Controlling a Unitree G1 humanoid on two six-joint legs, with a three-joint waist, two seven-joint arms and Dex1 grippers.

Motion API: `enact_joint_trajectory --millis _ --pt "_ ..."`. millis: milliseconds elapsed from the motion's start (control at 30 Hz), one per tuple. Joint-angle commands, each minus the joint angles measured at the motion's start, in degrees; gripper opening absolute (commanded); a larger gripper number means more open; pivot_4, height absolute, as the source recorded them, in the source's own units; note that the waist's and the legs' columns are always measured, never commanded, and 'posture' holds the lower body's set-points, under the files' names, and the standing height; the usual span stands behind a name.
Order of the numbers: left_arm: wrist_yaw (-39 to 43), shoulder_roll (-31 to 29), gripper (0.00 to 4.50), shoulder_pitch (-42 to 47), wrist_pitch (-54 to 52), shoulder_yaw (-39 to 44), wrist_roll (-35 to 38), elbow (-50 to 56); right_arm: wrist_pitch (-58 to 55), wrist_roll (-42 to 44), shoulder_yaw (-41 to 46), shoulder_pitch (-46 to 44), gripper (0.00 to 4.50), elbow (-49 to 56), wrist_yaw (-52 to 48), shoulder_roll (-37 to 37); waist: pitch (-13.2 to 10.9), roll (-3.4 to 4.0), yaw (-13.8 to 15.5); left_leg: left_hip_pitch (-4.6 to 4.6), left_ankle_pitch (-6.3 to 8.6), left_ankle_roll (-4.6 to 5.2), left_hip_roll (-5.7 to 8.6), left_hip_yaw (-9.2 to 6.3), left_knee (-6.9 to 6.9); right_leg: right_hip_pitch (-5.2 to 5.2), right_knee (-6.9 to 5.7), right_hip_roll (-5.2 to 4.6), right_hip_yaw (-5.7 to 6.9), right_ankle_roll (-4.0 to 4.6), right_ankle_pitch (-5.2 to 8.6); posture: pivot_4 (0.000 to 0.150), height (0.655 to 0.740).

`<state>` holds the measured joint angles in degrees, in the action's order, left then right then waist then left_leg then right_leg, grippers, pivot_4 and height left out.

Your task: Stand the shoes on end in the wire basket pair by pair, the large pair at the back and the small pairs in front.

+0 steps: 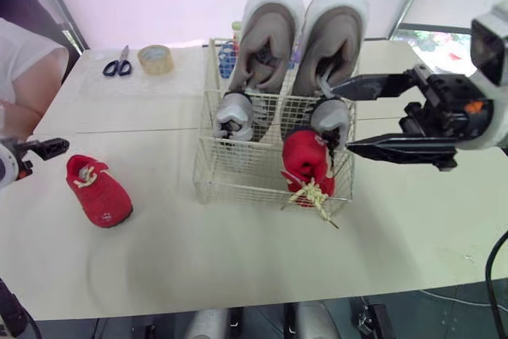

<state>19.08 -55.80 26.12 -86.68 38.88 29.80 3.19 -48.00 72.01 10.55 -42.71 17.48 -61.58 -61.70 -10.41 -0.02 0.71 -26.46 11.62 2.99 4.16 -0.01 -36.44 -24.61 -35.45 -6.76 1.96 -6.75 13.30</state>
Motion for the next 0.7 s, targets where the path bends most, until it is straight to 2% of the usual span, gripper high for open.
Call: enact_joint_trajectory --millis 33,267,667,700 --pt "-1.6 0.2 4.5 -0.8 -5.7 2.6 -1.0 2.2 0.9 -1.3 1.6 -2.3 4.43 0.3 -2.8 0.5 0.0 0.0 0.1 0.02 -0.02 -0.04 0.0 0.0 0.07 -0.02 -0.01 0.0 0.0 0.0 0.0 0.15 0.74" --pt "-4.0 1.6 4.5 2.1 -5.1 0.7 -4.8 -5.0 0.0 -1.1 4.7 0.2 4.43 5.0 -5.3 -0.9 0.0 -0.03 0.1 0.05 -0.12 -0.19 0.0 0.0 0.24 -0.14 -0.11 0.02 -0.02 -0.03 -0.02 0.15 0.74" --pt "-4.8 6.1 4.5 9.4 4.7 -7.4 -9.1 -21.0 -1.7 0.4 8.9 5.4 4.43 10.6 -1.2 -2.0 0.1 -0.1 0.1 0.05 -0.13 -0.21 0.0 0.01 0.24 -0.11 -0.11 0.0 -0.05 -0.04 -0.09 0.15 0.74" --pt "-4.8 6.5 4.25 9.6 5.4 -7.6 -9.4 -22.4 -2.1 0.8 9.4 5.6 4.47 11.0 -1.0 -2.3 0.1 -0.1 0.0 0.04 -0.13 -0.21 0.0 0.01 0.24 -0.11 -0.11 0.0 -0.05 -0.05 -0.09 0.15 0.74"
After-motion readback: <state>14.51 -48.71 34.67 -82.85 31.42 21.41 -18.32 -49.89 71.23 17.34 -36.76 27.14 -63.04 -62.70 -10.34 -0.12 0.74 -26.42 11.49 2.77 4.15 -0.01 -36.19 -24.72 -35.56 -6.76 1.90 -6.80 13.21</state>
